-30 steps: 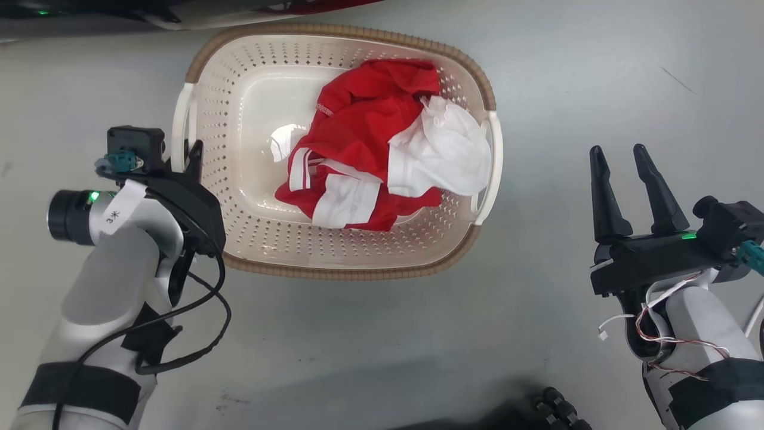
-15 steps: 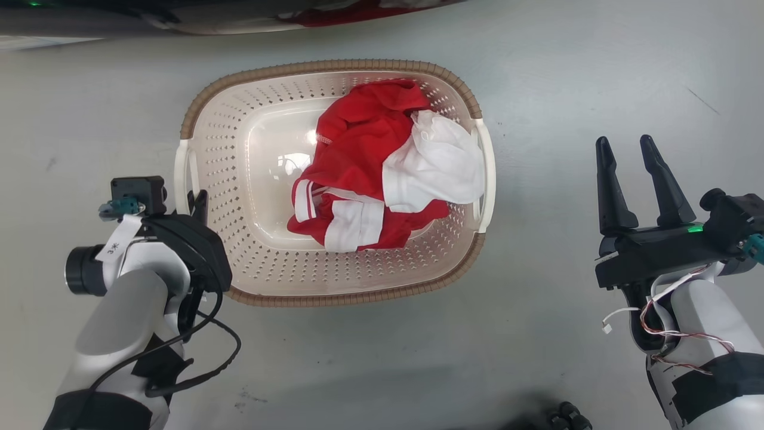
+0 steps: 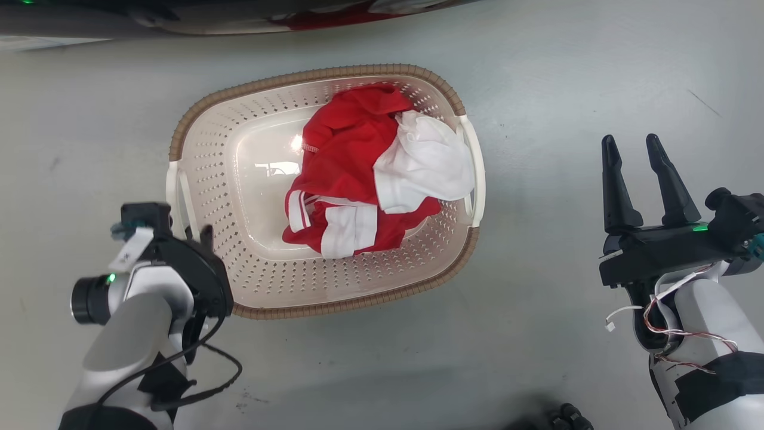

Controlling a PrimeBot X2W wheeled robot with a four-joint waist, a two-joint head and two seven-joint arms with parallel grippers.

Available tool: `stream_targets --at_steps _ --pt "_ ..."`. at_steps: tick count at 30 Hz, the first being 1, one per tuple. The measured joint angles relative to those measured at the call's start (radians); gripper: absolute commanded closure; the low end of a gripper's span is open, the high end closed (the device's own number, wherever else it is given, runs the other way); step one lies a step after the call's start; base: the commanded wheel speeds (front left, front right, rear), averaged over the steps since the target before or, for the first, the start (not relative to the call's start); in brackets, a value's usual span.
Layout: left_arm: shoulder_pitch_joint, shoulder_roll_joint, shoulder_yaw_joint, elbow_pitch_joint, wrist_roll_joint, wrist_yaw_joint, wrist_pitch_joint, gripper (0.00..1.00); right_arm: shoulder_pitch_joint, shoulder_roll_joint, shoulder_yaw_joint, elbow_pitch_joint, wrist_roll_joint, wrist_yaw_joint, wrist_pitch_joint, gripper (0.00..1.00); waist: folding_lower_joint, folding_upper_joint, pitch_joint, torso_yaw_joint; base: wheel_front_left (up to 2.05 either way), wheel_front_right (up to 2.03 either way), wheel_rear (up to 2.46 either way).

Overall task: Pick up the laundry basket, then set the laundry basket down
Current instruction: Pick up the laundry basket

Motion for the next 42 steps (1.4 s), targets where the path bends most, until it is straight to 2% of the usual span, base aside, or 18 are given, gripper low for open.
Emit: stream_targets --at_steps 2,8,19,28,37,42 --pt "0.015 -0.001 0.001 0.015 -0.001 0.001 0.000 0.00 0.000 0.000 -0.002 0.000 -0.001 0.000 0.000 0.00 0.0000 0.0000 0.000 0.000 0.00 0.00 0.00" --pt "0.017 -0.002 -0.007 0.020 0.001 0.000 -0.010 0.00 0.000 0.000 -0.007 0.000 -0.006 0.001 -0.002 0.00 0.0000 0.0000 -0.002 0.000 0.00 0.00 0.00" --pt "0.012 -0.020 0.007 -0.007 -0.003 -0.008 -0.131 0.00 0.004 -0.002 -0.026 0.027 -0.007 0.008 -0.002 0.00 0.0000 0.0000 -0.052 0.013 0.00 0.00 0.00" --pt "0.020 -0.042 0.024 -0.067 -0.008 -0.009 -0.230 0.00 0.028 -0.017 -0.043 0.048 -0.033 0.008 -0.002 0.00 0.0000 0.0000 -0.152 0.035 0.00 0.00 0.00" --pt "0.086 -0.044 0.034 -0.168 -0.002 -0.006 -0.240 0.00 0.062 -0.022 -0.058 0.047 -0.053 0.008 -0.002 0.00 -0.0001 -0.0001 -0.276 0.061 0.00 0.00 0.00" --pt "0.146 -0.034 0.044 -0.265 0.016 0.016 -0.240 0.00 0.086 -0.022 -0.071 0.030 -0.059 -0.002 -0.003 0.00 -0.0002 -0.0001 -0.350 0.073 0.00 0.00 0.00"
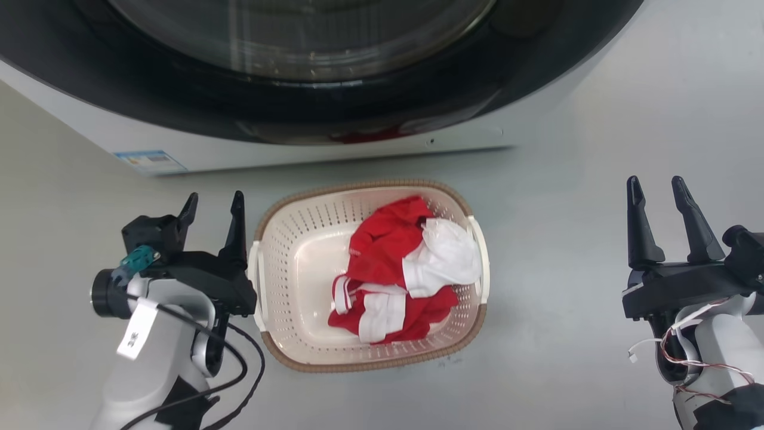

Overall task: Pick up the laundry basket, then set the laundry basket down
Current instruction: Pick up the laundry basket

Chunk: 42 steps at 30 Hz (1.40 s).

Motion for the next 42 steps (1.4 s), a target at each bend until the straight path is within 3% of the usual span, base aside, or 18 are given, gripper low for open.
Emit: stream_targets --at_steps 15,27,42 --pt "0.270 0.049 0.017 -0.361 0.100 0.062 0.000 0.00 0.124 0.003 -0.001 -0.093 -0.046 -0.019 0.000 0.00 -0.0002 -0.0001 -0.238 0.006 0.00 0.00 0.00" --pt "0.487 0.072 0.035 -0.585 0.119 0.110 0.000 0.00 0.271 0.010 0.003 -0.172 -0.061 -0.044 0.000 0.00 -0.0001 -0.0001 -0.363 -0.006 0.00 0.00 0.00" --pt "0.613 0.069 0.059 -0.664 0.119 0.135 0.002 0.00 0.360 0.013 0.015 -0.206 -0.061 -0.053 0.009 0.00 0.0000 -0.0001 -0.409 -0.002 0.00 0.00 0.00"
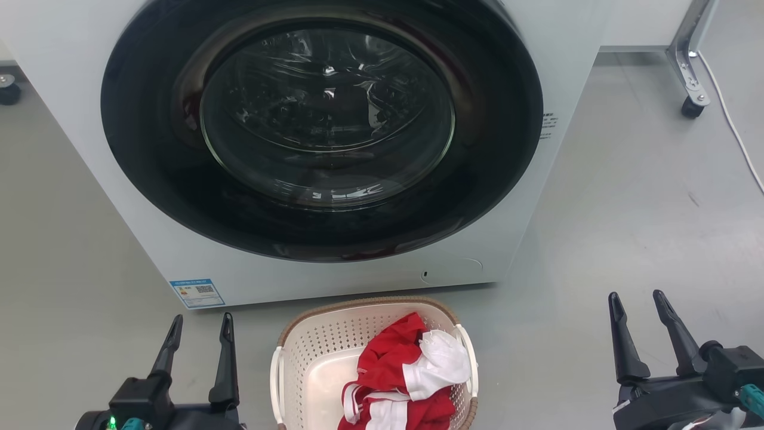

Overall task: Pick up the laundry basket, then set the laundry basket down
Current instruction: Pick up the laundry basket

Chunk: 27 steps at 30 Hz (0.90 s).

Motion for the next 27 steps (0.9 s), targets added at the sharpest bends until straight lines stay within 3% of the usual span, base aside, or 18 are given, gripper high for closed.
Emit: stream_targets --at_steps 27 --pt "0.040 -0.012 0.012 -0.086 0.014 0.010 0.080 0.00 0.029 0.000 0.005 -0.057 0.001 -0.010 0.051 0.00 0.0001 0.0001 -0.003 0.004 0.00 0.00 0.00"
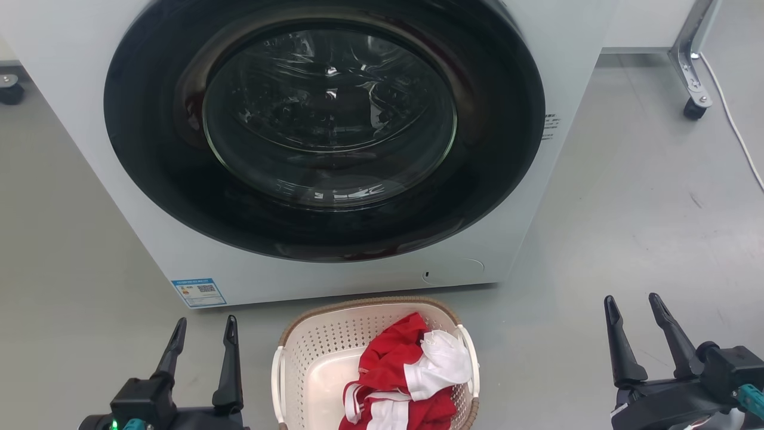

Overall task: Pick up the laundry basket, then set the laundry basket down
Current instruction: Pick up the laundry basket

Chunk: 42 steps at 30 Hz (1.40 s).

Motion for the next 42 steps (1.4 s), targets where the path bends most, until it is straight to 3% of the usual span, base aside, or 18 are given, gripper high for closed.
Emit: stream_targets --at_steps 12,23,42 --pt "0.011 -0.008 -0.002 -0.052 0.009 0.001 0.025 0.00 -0.001 -0.001 0.008 -0.039 0.006 0.001 0.020 0.00 0.0000 0.0000 0.047 0.003 0.00 0.00 0.00" --pt "-0.072 -0.032 -0.023 -0.066 0.030 0.008 0.070 0.00 -0.074 -0.007 0.014 -0.057 0.018 0.011 0.062 0.00 0.0001 0.0000 0.164 0.003 0.00 0.00 0.00" --pt "-0.337 -0.055 -0.049 0.136 0.018 -0.019 0.194 0.00 -0.291 -0.001 0.058 0.029 0.032 0.038 0.128 0.00 0.0002 0.0001 0.452 0.006 0.00 0.00 0.00"
